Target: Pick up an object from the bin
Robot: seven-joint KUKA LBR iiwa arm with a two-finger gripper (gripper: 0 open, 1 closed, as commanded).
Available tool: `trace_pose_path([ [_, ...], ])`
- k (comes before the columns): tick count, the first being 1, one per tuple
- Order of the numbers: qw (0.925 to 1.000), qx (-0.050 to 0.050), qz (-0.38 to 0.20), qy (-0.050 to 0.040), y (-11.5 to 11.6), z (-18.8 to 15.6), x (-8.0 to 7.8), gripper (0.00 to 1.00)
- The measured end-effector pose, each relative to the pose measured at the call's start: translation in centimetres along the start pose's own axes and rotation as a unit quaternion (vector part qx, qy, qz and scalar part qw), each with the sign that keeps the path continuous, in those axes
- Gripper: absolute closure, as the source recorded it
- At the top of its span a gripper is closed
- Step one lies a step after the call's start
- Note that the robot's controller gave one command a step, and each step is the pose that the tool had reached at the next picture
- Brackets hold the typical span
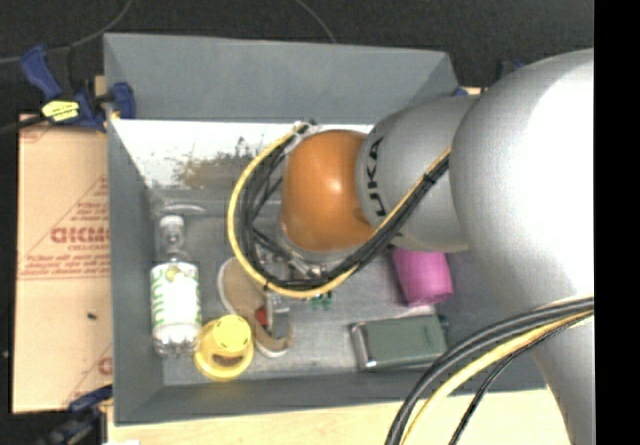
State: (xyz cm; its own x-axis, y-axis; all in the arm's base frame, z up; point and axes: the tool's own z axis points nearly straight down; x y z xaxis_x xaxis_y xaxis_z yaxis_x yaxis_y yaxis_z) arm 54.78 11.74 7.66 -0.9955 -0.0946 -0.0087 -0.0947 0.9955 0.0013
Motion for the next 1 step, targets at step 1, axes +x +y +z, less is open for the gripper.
trace_pose_path([
  [1, 0.9948, 0.0, -0.102, -0.0032, -0.27, 0.17, -1.78, 1.0],
])
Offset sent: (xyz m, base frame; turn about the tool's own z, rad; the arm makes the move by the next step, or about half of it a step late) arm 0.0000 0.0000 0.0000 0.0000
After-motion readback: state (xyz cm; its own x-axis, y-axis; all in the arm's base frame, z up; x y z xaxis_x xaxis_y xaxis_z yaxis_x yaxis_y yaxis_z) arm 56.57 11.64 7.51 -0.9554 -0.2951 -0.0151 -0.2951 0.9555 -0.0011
